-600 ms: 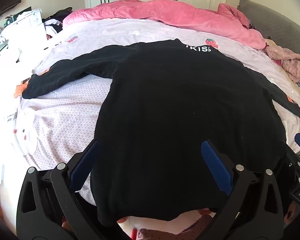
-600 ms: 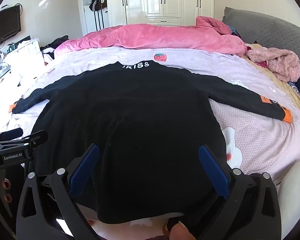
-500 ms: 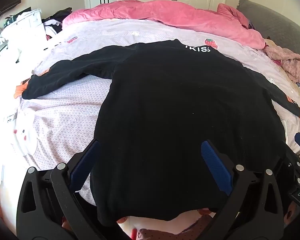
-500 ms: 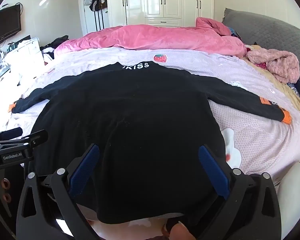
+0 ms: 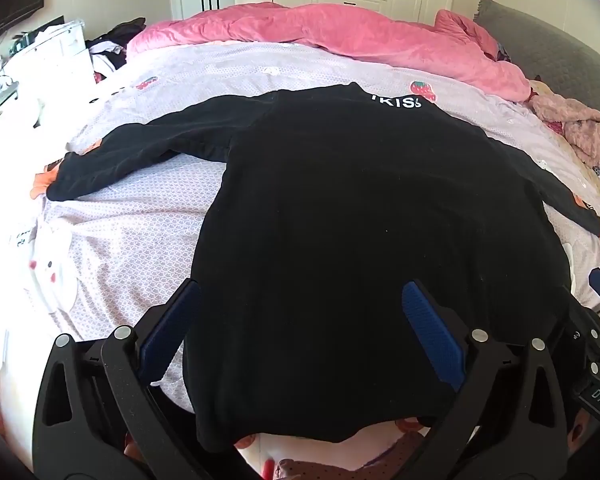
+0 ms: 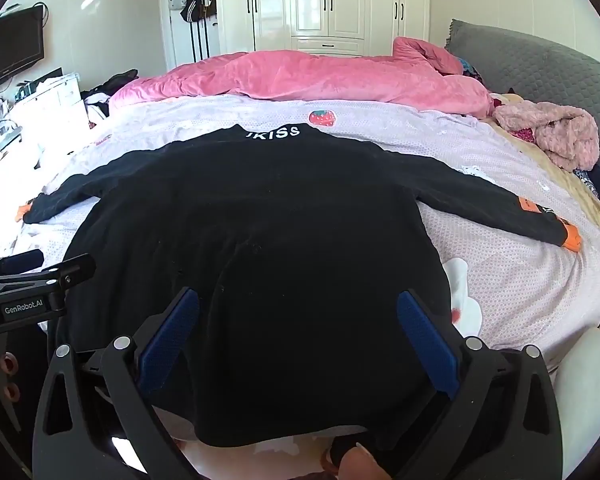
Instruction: Fold small clothes
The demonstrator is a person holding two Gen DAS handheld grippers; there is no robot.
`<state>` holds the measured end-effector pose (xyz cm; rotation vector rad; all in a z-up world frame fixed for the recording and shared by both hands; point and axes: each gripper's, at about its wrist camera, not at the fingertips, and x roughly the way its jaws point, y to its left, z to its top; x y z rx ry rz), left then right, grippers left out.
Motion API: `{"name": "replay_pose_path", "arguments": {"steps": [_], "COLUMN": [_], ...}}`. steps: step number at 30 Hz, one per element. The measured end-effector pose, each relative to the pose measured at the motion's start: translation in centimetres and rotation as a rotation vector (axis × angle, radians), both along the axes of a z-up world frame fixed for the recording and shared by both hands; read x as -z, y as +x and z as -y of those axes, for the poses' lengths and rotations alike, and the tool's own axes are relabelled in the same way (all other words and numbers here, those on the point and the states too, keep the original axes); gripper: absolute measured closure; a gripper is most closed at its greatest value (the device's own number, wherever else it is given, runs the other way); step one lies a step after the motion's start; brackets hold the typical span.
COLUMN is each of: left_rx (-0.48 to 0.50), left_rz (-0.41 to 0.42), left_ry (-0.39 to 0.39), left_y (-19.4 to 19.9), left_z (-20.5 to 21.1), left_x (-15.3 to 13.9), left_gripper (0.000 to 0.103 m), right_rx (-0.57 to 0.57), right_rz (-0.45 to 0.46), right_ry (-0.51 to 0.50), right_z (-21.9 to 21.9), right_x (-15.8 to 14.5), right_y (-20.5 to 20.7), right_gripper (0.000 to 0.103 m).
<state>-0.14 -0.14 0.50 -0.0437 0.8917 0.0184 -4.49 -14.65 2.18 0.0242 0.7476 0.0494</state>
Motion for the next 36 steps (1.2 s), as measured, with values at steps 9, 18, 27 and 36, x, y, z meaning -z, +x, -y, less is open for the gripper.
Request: {"name": "replay_pose_path", "arguments": {"steps": [9, 18, 27, 36], "left_rx": [-0.003, 0.000, 0.002, 0.004], "left_rz": [0.004, 0.007, 0.008, 0.008], "left_ry": [0.010, 0.015, 0.016, 0.017], "left_y": [0.05, 0.04, 0.03, -0.01], "left_z": [0.12, 0.32, 0.24, 0.26], "left_x": [0.00, 0.02, 0.10, 0.15], "left_gripper": [0.008, 0.008, 0.008, 0.008], "right_rx": [-0.003, -0.006, -0.007, -0.004], "right_rz": [0.001, 0.001, 0.001, 0.002], "right_ry": [-0.003, -0.005, -0.007, -0.004], "right_z": [-0.16, -0.23, -0.33, -0.28], "right_x": [-0.02, 0.02, 0.08, 0.07], "right_y": [0.02, 0.00, 0.01, 0.03], "right_gripper": [0.004, 0.004, 0.004, 0.004]}}
